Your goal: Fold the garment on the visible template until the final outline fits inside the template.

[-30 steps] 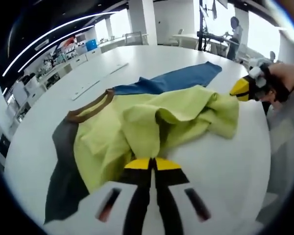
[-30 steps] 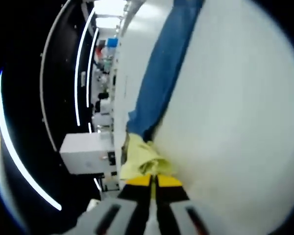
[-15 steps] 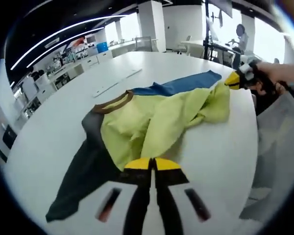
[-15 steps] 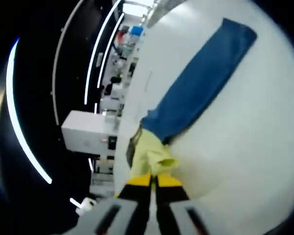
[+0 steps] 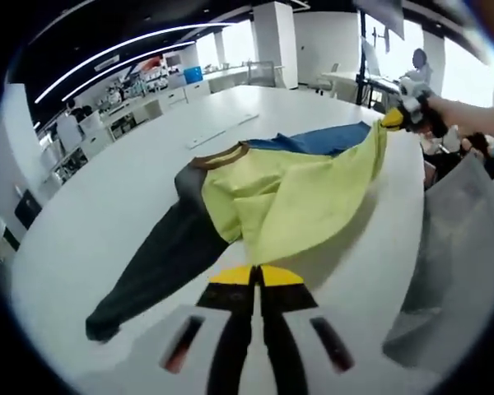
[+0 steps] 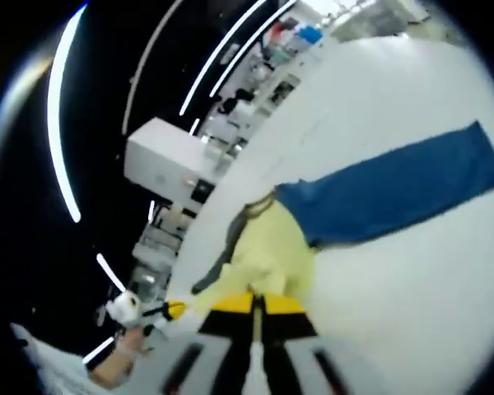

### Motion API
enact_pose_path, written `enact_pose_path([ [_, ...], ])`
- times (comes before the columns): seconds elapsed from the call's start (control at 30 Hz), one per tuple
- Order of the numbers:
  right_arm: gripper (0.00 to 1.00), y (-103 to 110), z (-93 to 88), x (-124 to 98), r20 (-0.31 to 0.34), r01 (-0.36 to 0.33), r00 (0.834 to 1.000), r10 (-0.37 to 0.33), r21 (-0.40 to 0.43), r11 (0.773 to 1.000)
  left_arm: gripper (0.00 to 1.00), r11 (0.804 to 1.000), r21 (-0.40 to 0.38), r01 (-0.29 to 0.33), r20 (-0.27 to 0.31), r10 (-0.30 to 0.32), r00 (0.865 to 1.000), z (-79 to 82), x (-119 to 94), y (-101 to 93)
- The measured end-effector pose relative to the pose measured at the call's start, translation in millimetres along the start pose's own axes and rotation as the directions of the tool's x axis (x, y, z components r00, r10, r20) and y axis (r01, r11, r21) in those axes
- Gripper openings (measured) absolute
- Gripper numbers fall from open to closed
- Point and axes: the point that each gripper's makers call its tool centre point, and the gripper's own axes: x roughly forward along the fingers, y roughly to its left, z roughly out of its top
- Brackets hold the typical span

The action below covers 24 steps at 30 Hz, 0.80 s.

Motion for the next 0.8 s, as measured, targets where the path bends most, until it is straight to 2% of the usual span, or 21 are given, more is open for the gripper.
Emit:
enact_pose_path([
  [0.1,0.00,5.7,-1.1,-3.4,-0.030,-0.005,1.000,0.002,-0.083,0.997,0.00,1.000,-0.009,-0.010,-0.004,0.010,1.000,-4.1,-13.2,-3.4],
  [0.2,0.00,15.2,-6.6,-6.9,-0.092,-0.034,0.996,0.016,-0.194,0.980,0.00,1.000,0.012,-0.016,-0.025,0.017,1.000,-9.6,-24.8,-9.0],
  [0.23,0.00,16.3,-7.4,-7.5,-0.104,-0.034,0.995,0.008,-0.251,0.967,0.00,1.000,0.020,-0.018,-0.032,0.018,0.999,-12.1,-27.5,-9.3],
  [0.3,0.00,19.2,-17.9,-10.4,-0.171,-0.047,0.985,-0.012,-0.336,0.941,0.00,0.999,0.029,-0.016,-0.044,0.017,0.999,-18.1,-32.3,-9.1],
  [0.4,0.00,23.1,-30.7,-12.6,-0.232,-0.073,0.972,-0.038,-0.452,0.889,0.00,0.999,0.047,-0.013,-0.061,0.016,0.998,-26.2,-37.5,-11.5],
  [0.5,0.00,28.0,-47.6,-12.6,-0.295,-0.124,0.955,-0.031,-0.494,0.861,0.00,0.998,0.070,-0.004,-0.085,0.010,0.996,-34.0,-41.2,-18.8],
  [0.53,0.00,28.5,-49.5,-12.2,-0.298,-0.128,0.954,-0.029,-0.494,0.860,0.00,0.997,0.076,0.002,-0.088,0.005,0.996,-36.0,-41.8,-21.6],
  [0.63,0.00,26.0,-63.1,-11.8,-0.348,-0.156,0.937,-0.036,-0.506,0.848,0.00,0.995,0.096,0.017,-0.117,-0.006,0.993,-46.4,-44.7,-31.8],
  [0.77,0.00,21.5,-78.9,-13.7,-0.403,-0.186,0.914,-0.041,-0.508,0.841,0.00,0.996,0.078,0.041,-0.144,-0.030,0.989,-59.7,-46.6,-43.2],
  [0.8,0.00,19.0,-83.5,-14.6,-0.418,-0.194,0.907,-0.049,-0.520,0.832,0.00,0.996,0.069,0.049,-0.147,-0.038,0.988,-63.9,-46.3,-46.4],
])
